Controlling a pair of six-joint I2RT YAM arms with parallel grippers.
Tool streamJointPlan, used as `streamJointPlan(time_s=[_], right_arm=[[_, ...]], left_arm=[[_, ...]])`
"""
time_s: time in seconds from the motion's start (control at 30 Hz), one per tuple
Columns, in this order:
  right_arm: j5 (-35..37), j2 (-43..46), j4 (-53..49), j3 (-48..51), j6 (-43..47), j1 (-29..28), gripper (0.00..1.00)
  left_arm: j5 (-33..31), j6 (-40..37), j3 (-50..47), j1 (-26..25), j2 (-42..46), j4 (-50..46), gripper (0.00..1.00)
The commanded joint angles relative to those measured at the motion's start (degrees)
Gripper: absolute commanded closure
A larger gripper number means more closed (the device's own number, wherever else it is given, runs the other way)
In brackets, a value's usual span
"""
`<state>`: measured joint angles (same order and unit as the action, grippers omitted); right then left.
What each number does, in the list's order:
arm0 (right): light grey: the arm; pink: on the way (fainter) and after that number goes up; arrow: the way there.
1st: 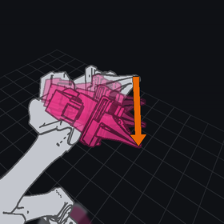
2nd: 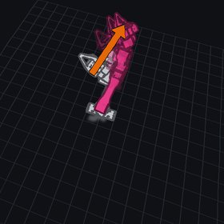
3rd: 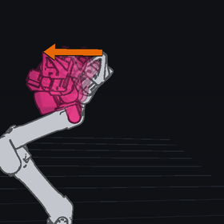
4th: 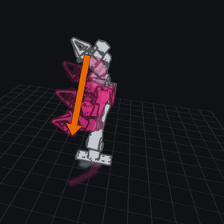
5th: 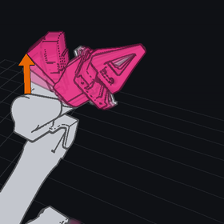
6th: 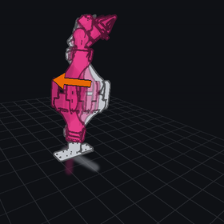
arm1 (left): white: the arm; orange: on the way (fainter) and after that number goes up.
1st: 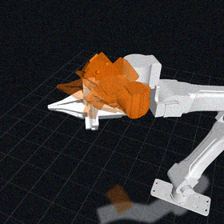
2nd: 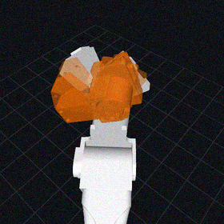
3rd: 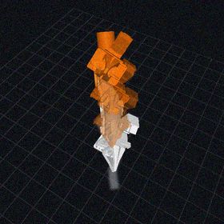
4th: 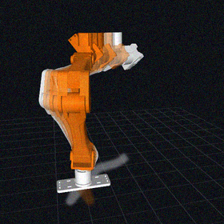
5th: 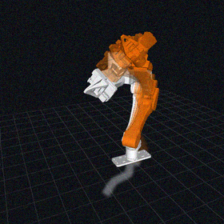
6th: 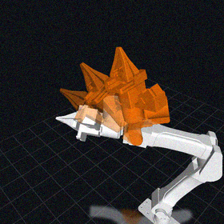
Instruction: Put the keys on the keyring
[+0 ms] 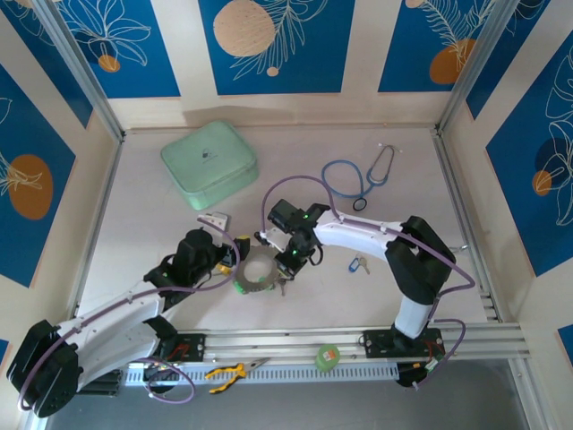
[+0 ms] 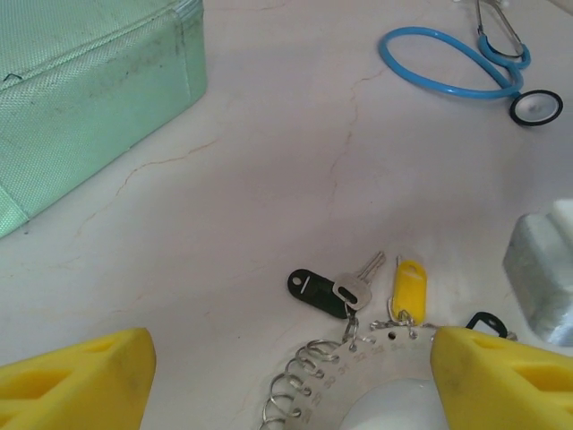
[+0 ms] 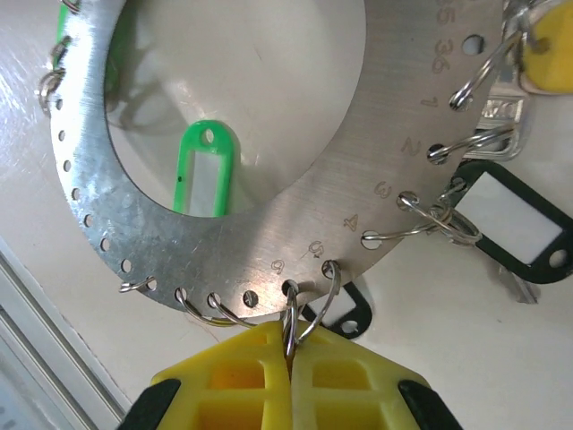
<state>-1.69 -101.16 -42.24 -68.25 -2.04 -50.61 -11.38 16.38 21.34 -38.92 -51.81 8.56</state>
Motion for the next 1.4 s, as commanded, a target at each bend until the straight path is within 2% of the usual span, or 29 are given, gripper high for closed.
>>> streamJointPlan(time_s=[0.0, 0.3, 0.5, 0.63, 0.83, 0.97, 1.23, 1.37], right_arm=[[-1.1, -2.1, 0.8, 1.6, -1.3, -0.5, 1.00], [3.4, -3.1, 2.8, 2.8, -1.6, -1.7, 0.98], [6.3, -2.1, 5.5, 4.5, -2.5, -1.8, 0.78], [7.8, 0.8, 6.5, 5.0, -3.3, -1.9, 0.73], [9.5, 10.1, 11.7, 8.9, -6.6, -1.7, 0.72], [10.3, 14.3, 15.7, 11.8, -13.9, -0.6, 0.72], [9.8, 12.9, 16.5, 12.9, -26.7, -0.2, 0.75], [9.9, 12.8, 16.8, 12.7, -29.0, 0.1, 0.77]], left_arm=[[1.3, -0.3, -0.9, -0.1, 0.0, 2.0, 0.21], [0.7, -0.4, -1.0, -0.1, 0.0, 2.4, 0.21], [-0.4, -0.2, -0.9, -0.1, 0.3, 1.4, 0.21], [-0.9, -0.1, -0.7, -0.1, 0.4, 1.1, 0.20], [-2.8, 2.1, 0.2, -0.1, 0.1, -1.0, 0.20], [-3.3, 3.6, 1.2, -0.2, -0.6, -3.2, 0.20], [-4.5, 7.4, 4.8, -0.1, -3.1, -9.6, 0.21], [-1.9, 11.2, 8.1, 0.0, -6.9, -13.7, 0.28]])
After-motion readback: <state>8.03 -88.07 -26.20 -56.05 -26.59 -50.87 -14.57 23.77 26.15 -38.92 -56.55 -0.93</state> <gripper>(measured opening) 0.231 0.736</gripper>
